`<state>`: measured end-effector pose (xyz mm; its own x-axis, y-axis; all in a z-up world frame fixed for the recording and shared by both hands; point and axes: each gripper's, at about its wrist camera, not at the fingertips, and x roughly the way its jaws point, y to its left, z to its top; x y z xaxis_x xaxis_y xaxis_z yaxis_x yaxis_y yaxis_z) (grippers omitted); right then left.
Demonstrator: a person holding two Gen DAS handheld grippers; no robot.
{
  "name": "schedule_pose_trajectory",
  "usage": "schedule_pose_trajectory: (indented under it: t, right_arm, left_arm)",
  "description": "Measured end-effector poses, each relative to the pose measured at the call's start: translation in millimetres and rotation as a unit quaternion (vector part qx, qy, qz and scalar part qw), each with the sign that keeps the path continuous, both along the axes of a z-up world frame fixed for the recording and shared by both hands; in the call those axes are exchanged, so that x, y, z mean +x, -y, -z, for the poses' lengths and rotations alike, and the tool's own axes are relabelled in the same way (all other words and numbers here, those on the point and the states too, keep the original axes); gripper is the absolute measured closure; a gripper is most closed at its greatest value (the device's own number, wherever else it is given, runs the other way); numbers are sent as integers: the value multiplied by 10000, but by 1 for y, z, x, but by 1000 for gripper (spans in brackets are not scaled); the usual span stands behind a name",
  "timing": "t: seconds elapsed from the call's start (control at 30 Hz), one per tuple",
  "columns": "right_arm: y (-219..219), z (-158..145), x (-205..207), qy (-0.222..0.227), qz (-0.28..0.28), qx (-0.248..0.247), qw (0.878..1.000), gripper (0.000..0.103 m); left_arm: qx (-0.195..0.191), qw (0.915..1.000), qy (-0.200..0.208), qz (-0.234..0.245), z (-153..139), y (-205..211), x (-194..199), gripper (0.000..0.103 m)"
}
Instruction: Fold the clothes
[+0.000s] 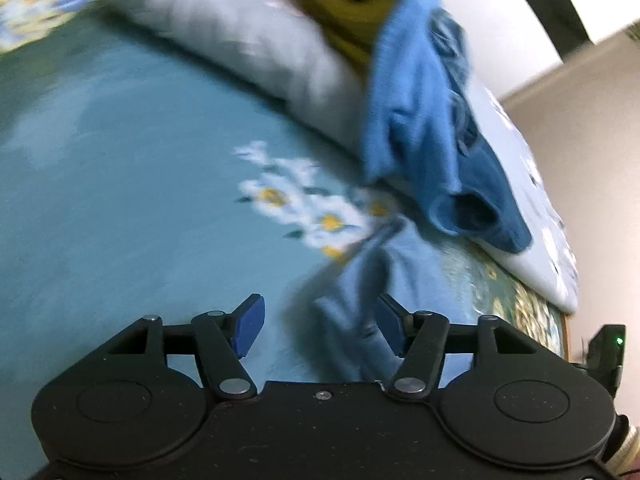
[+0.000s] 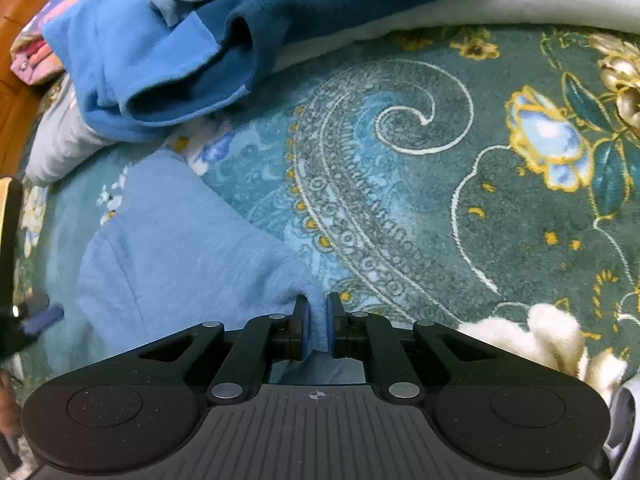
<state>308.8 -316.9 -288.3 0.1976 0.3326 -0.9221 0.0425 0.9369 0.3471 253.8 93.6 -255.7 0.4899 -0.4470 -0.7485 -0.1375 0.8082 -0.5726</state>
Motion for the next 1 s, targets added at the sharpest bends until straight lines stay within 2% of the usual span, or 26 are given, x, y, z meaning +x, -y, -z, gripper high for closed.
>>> schedule_pose_trajectory:
  t: [0.13,0.17,0.2,0.23,0.33,0.37,0.4,0.53,0.63,0.77,0.8,0.83,0.9,1.0]
  right_arm:
    - [11,-7,-15,222,348,327,9986,90]
    - [16,-11,-21,308,472,449,9974,81]
    - [22,-16,-28,409,639,560,9955,70]
    - [28,-18,-38,511,885,670,9925,63]
    - [32,-8,-69,484,1618,1288,9772,57]
    - [29,-2,-77,437,1709,1419,9740,48]
    - [25,4,-84,390,1805,1527,9709,44]
    - [8,30,-104,179,2287,1843,9557,43]
    - [-1,41,-113,108,2629,2053,9427,40]
    - [-11,47,-118,116,2925,2308,9279,40]
    - [-12,48,-117,117,2978,2335,9256,40]
    - [-12,49,-115,115,3017,2339,9242,42]
    - [-12,49,-111,83,3069,2313,9232,63]
    - [-13,44,-106,21,3058,2103,9286,84]
  left_arm:
    - [58,9977,22,670,7,22,32,34]
    - [105,9964,33,844,9,27,39,31]
    - [158,9947,37,1017,11,31,45,30]
    - [228,9927,19,1185,15,35,51,30]
    - [305,9861,-55,1633,28,44,65,30]
    - [270,9840,-90,1756,32,46,68,30]
    - [235,9818,-125,1879,36,47,72,30]
    - [86,9714,-257,2358,52,53,84,26]
    - [-53,9671,-310,2524,54,57,86,28]
    - [-199,9627,-380,2670,57,63,86,35]
    - [-251,9622,-405,2683,58,64,86,39]
    - [-333,9632,-450,2630,59,64,86,49]
    - [-388,9649,-513,2547,60,64,87,57]
    - [-242,9666,-418,2517,55,71,84,72]
